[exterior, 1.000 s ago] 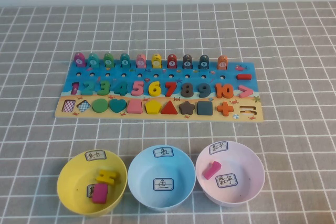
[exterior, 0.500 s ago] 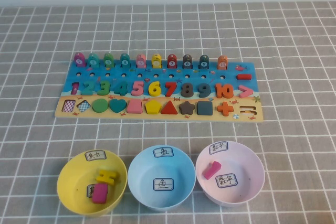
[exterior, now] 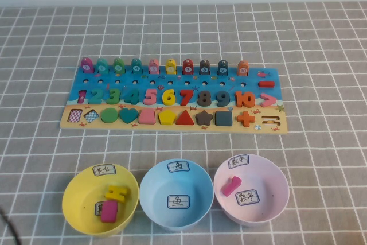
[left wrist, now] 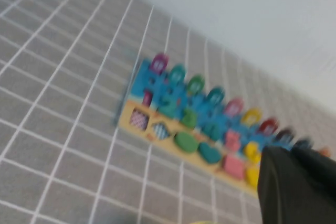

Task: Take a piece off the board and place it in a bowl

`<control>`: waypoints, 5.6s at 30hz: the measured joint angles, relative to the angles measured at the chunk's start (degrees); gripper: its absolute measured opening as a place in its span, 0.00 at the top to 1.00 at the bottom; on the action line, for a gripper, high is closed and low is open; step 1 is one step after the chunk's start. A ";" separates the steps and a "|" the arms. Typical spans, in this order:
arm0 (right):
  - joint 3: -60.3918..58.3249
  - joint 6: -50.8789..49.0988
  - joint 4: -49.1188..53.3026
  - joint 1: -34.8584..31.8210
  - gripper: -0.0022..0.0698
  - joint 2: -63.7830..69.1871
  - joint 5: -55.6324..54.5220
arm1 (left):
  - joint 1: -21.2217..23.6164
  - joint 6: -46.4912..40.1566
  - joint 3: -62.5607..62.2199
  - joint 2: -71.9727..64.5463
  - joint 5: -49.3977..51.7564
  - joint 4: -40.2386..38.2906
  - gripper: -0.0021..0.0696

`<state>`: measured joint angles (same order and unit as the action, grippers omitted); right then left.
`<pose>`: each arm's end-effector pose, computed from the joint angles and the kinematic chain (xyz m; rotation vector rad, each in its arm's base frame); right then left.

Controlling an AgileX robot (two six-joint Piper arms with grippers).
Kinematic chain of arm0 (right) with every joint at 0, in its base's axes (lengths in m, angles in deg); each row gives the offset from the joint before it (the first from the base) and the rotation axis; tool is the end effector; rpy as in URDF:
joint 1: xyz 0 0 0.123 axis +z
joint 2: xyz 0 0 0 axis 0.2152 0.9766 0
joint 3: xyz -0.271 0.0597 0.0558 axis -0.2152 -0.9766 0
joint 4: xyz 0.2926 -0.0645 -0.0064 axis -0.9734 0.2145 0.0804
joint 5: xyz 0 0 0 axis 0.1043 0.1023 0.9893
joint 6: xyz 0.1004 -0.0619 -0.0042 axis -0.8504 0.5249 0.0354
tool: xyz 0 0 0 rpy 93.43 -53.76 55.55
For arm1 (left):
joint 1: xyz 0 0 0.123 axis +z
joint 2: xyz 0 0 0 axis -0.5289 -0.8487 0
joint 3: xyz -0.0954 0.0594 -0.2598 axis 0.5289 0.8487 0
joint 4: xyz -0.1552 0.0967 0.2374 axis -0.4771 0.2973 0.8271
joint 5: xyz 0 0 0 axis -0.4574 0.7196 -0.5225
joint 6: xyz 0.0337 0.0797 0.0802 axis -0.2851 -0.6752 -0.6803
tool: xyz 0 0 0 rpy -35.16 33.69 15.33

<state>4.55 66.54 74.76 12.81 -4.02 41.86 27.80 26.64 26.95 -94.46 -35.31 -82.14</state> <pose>0.1283 0.0072 0.1605 0.0063 1.8908 0.0921 0.1615 -0.0194 0.2618 -0.4436 1.7695 -0.5482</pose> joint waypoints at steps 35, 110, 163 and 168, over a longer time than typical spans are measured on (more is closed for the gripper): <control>0.00 0.00 0.00 0.00 0.99 0.00 0.00 | 0.00 -26.18 -100.14 -98.15 54.34 1.14 0.98; 0.00 0.00 0.00 0.00 0.99 0.00 0.00 | 0.00 -31.87 -116.74 -120.62 44.13 3.54 0.52; 0.00 0.00 0.00 0.00 0.99 0.00 0.00 | 0.00 -31.87 -116.74 -122.86 42.57 3.66 0.67; 0.00 0.00 0.00 0.00 0.99 0.00 0.00 | 0.00 -31.87 -116.74 -122.86 42.81 3.55 0.68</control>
<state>4.55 66.54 74.76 12.81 -4.02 41.86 27.80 -5.24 -89.79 -217.32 7.50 -78.58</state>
